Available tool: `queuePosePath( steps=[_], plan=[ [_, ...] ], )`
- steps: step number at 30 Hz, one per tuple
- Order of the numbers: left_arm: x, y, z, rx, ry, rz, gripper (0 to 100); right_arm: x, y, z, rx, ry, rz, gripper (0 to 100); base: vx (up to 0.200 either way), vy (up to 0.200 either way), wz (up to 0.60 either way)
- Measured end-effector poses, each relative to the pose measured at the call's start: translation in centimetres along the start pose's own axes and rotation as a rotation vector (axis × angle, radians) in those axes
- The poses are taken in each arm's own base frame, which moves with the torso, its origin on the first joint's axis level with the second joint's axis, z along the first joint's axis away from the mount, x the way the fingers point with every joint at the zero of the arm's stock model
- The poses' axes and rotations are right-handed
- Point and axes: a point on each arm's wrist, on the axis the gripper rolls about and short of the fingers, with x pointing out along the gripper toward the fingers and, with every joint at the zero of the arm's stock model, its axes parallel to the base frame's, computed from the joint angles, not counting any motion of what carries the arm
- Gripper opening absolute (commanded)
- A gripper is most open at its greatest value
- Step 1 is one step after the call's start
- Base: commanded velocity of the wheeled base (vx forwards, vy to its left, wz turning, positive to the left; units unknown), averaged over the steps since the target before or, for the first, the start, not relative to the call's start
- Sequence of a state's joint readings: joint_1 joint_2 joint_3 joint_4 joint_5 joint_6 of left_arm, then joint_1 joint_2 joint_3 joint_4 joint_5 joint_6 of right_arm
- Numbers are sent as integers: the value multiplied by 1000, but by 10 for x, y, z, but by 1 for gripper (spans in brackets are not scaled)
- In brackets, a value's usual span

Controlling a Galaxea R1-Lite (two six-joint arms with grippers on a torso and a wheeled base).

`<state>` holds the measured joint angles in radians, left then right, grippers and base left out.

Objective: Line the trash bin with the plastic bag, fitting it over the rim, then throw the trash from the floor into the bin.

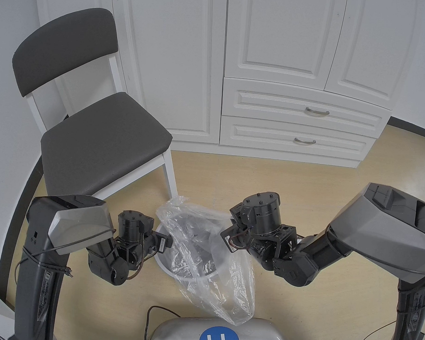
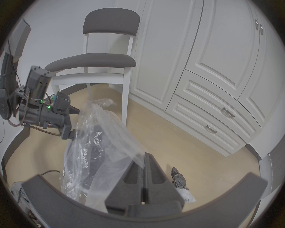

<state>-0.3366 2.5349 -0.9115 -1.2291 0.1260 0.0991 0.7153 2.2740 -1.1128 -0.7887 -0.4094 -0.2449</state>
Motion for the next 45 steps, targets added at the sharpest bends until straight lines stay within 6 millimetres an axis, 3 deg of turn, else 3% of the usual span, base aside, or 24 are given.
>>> queuePosePath(
  steps=[4, 9, 14, 22, 30, 45],
  plan=[
    [9, -18, -5, 6, 23, -32, 100, -4, -7, 5, -6, 23, -1, 0, 0, 0, 0],
    [17, -24, -8, 17, 53, 27, 100, -4, -12, 18, 31, -14, -10, 0, 0, 0, 0],
    [11, -5, 1, 26, 52, 90, 100, 3, -7, 25, 138, -39, 0, 0, 0, 0, 0],
    [-28, 30, 9, 52, 105, 131, 100, 15, 11, 22, 244, 6, 42, 0, 0, 0, 0],
    [-59, 40, 9, 39, 104, 49, 100, 15, 14, 23, 404, 27, 58, 0, 0, 0, 0],
    [-130, 55, 38, 18, 72, -9, 100, -1, 12, 17, 563, 55, 75, 0, 0, 0, 0]
  ],
)
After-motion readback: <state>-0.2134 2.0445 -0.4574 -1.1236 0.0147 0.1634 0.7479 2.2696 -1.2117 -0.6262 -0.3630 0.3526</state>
